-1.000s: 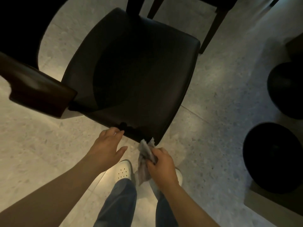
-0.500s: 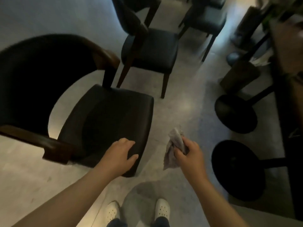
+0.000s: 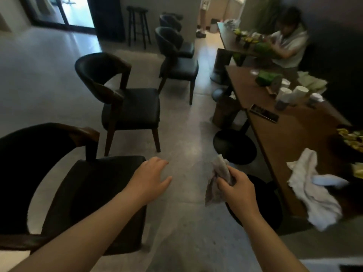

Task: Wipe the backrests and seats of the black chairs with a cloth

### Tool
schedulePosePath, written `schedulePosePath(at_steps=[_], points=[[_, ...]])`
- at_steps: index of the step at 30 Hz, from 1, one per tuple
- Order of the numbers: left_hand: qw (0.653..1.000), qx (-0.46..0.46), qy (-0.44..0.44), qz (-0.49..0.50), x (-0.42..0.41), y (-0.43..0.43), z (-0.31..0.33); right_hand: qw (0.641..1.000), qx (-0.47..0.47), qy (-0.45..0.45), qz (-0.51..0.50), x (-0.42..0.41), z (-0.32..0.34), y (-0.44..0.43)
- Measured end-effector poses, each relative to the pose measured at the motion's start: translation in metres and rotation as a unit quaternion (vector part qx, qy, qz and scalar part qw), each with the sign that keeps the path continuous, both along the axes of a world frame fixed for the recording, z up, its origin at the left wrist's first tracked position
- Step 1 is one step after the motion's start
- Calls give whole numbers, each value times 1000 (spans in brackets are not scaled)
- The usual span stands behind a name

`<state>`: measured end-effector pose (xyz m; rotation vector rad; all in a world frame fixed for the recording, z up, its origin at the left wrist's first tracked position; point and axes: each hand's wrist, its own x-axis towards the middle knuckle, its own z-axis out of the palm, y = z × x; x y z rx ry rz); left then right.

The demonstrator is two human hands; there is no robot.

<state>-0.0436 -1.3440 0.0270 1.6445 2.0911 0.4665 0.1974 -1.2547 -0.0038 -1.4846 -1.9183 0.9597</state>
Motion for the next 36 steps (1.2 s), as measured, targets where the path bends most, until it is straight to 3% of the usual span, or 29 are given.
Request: schedulePosePath(at_steps=[17,29,34,36], points=[[996,-60,19,-66,192,139,-22,990,-17,-15,-141,191,1,111],[990,-94,20,-105,218,246,-62,975,-36,-82,-202,224,-40,260],[988,-100,19,-116,214,276,-66,982,-86,-116,-124,224,-50,308],[988,-101,26,-118,211,284,-66,975,-79,-149,-143,219,-53,310]])
